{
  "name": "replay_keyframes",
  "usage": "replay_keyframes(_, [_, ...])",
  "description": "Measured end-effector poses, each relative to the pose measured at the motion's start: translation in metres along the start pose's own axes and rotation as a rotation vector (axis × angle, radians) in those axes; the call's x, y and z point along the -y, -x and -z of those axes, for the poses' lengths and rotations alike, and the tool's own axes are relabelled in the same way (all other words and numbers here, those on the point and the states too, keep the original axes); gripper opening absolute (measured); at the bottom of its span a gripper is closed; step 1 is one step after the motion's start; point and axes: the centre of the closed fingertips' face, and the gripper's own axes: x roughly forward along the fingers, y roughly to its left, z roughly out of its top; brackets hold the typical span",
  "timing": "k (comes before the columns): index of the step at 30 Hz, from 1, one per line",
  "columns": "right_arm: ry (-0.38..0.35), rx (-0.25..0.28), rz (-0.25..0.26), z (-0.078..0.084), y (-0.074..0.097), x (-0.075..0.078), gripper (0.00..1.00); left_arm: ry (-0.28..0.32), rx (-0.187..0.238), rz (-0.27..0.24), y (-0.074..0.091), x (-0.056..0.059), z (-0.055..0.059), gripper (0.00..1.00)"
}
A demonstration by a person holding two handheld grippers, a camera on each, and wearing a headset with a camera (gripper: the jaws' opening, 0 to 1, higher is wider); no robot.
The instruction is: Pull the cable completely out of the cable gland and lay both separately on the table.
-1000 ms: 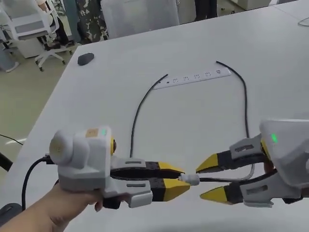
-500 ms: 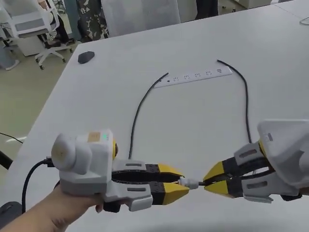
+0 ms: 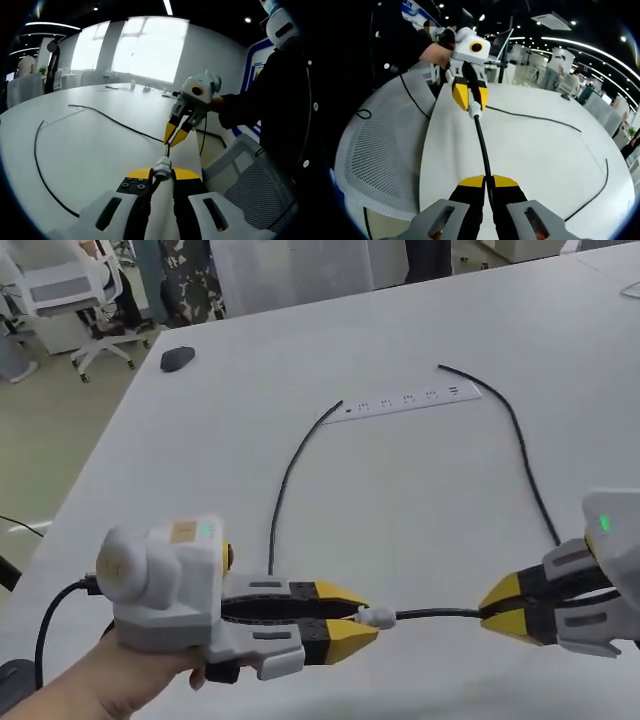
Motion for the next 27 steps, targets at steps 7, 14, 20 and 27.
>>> replay_keyframes(7, [-0.027,-0.046,0.014,0.023,0.012,0.003,0.0,-0.002,-0.004,-0.004,0.002,-0.001,0.004,0.15])
replay_keyframes(14, [-0.1,-0.162,0.107,0.067,0.029,0.025,0.0,-0.002,-0.014,-0.021,0.007,-0.005,0.008,0.15])
replay_keyframes(20, [-0.171,-0.208,0.145,0.088,0.04,0.034,0.0,-0.003,-0.025,-0.026,0.012,-0.006,0.011,0.15])
replay_keyframes(27, [-0.185,-0.345,0.179,0.119,0.046,0.038,0.0,-0.011,-0.033,-0.041,0.013,-0.008,0.014,0.15])
